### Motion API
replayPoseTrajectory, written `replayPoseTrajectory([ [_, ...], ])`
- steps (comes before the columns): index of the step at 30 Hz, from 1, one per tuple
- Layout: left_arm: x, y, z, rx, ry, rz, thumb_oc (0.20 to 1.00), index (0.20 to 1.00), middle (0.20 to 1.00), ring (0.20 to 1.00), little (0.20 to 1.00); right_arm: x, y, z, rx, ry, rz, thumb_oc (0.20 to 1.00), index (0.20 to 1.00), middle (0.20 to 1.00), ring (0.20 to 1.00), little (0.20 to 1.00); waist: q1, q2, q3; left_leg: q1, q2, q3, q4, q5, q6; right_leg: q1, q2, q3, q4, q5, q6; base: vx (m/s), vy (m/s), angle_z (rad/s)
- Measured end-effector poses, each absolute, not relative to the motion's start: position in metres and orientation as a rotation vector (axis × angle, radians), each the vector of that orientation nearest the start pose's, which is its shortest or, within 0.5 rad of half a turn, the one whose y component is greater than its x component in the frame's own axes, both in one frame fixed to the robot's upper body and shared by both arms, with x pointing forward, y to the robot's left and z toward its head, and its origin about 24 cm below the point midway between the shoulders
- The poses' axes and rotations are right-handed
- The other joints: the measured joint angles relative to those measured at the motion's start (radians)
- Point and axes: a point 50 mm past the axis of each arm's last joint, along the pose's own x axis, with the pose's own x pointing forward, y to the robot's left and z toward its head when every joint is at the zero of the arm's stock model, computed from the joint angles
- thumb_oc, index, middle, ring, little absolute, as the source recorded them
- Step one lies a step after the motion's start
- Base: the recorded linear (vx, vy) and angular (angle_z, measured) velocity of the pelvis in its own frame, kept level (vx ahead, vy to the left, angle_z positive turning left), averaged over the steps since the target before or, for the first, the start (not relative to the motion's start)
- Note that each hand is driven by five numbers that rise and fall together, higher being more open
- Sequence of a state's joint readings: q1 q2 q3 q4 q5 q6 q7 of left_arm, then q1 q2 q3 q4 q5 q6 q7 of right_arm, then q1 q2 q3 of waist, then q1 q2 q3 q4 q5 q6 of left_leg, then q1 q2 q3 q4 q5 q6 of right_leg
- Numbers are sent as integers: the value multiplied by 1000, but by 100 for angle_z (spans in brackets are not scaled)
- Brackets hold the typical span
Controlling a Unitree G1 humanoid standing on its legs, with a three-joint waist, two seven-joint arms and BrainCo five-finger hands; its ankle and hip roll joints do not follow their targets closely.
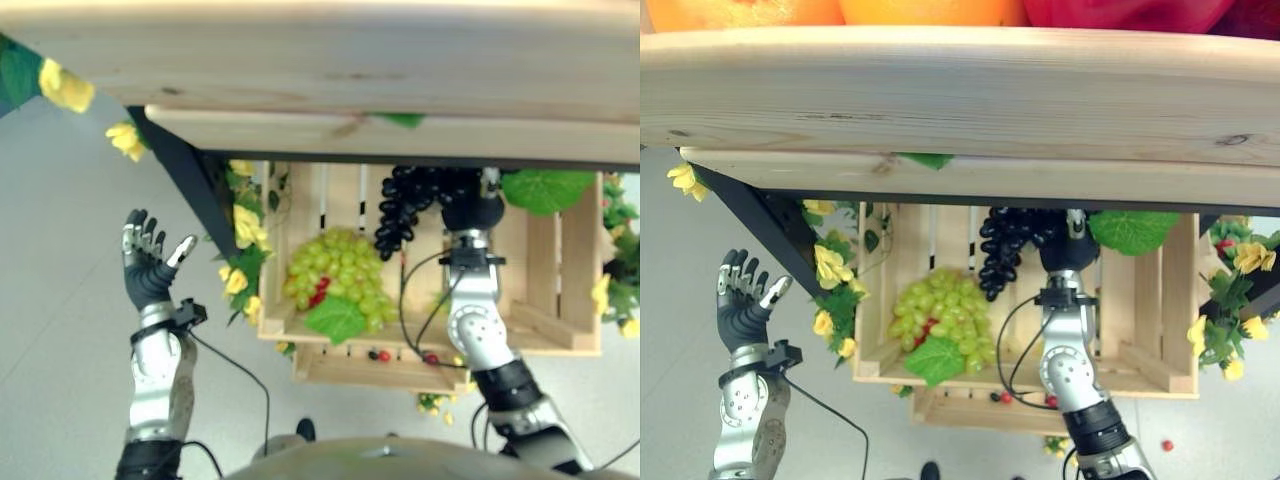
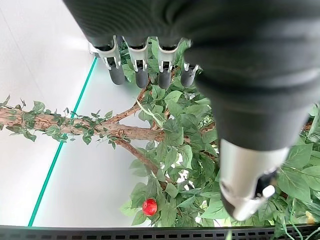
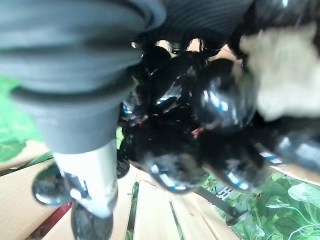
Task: Pick up the fruits from the basket on one side to the basket on the other side
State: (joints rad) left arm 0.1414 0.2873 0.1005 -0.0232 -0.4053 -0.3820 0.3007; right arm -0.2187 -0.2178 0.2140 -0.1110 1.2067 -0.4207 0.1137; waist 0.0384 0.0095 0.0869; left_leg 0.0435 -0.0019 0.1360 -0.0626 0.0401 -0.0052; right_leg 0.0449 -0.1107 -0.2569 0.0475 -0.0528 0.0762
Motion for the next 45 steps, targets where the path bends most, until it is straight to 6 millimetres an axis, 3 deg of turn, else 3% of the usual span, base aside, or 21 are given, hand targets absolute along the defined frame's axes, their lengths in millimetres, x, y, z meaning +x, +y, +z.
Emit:
replayPoseTrajectory([
  [4, 213, 252, 66, -127, -289, 446, 1000, 1000, 1000, 1000, 1000, 274, -149, 140, 1008, -535, 294, 1000, 1000, 1000, 1000, 1000, 0, -3, -2, -1, -1, -1, 0, 0, 0, 0, 0, 0, 0, 0, 0, 0, 0, 0],
  [7, 213, 252, 66, -125, -289, 440, 1000, 1000, 1000, 1000, 1000, 273, -155, 138, 879, -518, 289, 1000, 1000, 1000, 1000, 1000, 1, -12, -7, -3, -1, -3, -1, 0, 0, -1, -1, 0, 0, 0, 0, 0, 0, 0],
  [8, 213, 252, 66, -121, -290, 435, 1000, 1000, 1000, 1000, 1000, 272, -161, 136, 737, -497, 288, 1000, 1000, 1000, 1000, 1000, 2, -16, -9, -4, -1, -3, -3, 0, 0, -3, -1, 0, 0, -1, 0, 10, -14, 4],
  [10, 212, 255, 68, -96, -288, 414, 1000, 1000, 1000, 1000, 1000, 269, -184, 131, 283, -437, 253, 1000, 1000, 1000, 1000, 1000, 3, -22, -9, -7, -4, -5, -6, 1, 1, -6, -3, 1, -1, -1, 1, 8, -7, 3],
  [11, 212, 256, 68, -85, -286, 405, 1000, 1000, 1000, 1000, 1000, 269, -191, 131, 168, -425, 239, 1000, 1000, 1000, 1000, 1000, 3, -22, -9, -9, -4, -5, -6, 1, 2, -8, -3, 1, -1, -1, 1, 0, 0, 0],
  [12, 212, 260, 70, -63, -289, 396, 1000, 1000, 1000, 1000, 1000, 270, -206, 135, -96, -411, 193, 1000, 1000, 1000, 1000, 1000, 2, -23, -9, -21, -3, -5, -6, 1, 2, -15, -3, 1, -1, -1, 1, 0, 0, 0],
  [15, 213, 260, 73, -34, -295, 365, 1000, 1000, 1000, 1000, 1000, 271, -220, 144, -490, -432, 102, 1000, 1000, 1000, 1000, 1000, -2, -30, -5, -21, -1, -3, -8, 2, 2, -13, 2, 1, -9, 0, 0, -11, -2, -1],
  [19, 216, 255, 82, 41, -319, 319, 1000, 1000, 1000, 1000, 1000, 280, -234, 159, -1336, -459, 82, 1000, 1000, 1000, 1000, 1000, 0, -50, 18, -24, -1, -2, -1, 3, 1, -14, 3, 1, -17, 2, 0, -19, -1, 0],
  [23, 219, 254, 84, 83, -314, 305, 1000, 1000, 1000, 1000, 1000, 289, -227, 178, -1699, -574, 39, 1000, 1000, 1000, 1000, 1000, -1, -66, 36, -24, 0, -1, -1, 2, 0, -14, 4, 1, -18, 2, 0, -35, -3, 0],
  [29, 220, 253, 82, 107, -295, 296, 1000, 1000, 1000, 1000, 1000, 294, -219, 188, -1922, -629, 95, 1000, 1000, 1000, 1000, 1000, -1, -86, 59, -24, 0, -1, -1, 2, 0, -15, 4, 1, -16, 2, 5, -30, 2, 1],
  [38, 220, 252, 81, 127, -285, 278, 1000, 1000, 1000, 1000, 1000, 293, -222, 192, -1947, -605, 136, 1000, 1000, 1000, 1000, 1000, 0, -100, 72, -37, 0, -2, 4, 2, 0, -25, 4, 1, -16, 4, 4, -4, 0, 0],
  [45, 219, 260, 84, 138, -289, 291, 1000, 1000, 1000, 1000, 1000, 280, -224, 211, -1984, -595, 247, 1000, 1000, 1000, 1000, 1000, -1, -100, 86, -35, -2, -4, 5, 2, 0, -13, 3, -2, -29, 9, 1, -1, -1, 2],
])
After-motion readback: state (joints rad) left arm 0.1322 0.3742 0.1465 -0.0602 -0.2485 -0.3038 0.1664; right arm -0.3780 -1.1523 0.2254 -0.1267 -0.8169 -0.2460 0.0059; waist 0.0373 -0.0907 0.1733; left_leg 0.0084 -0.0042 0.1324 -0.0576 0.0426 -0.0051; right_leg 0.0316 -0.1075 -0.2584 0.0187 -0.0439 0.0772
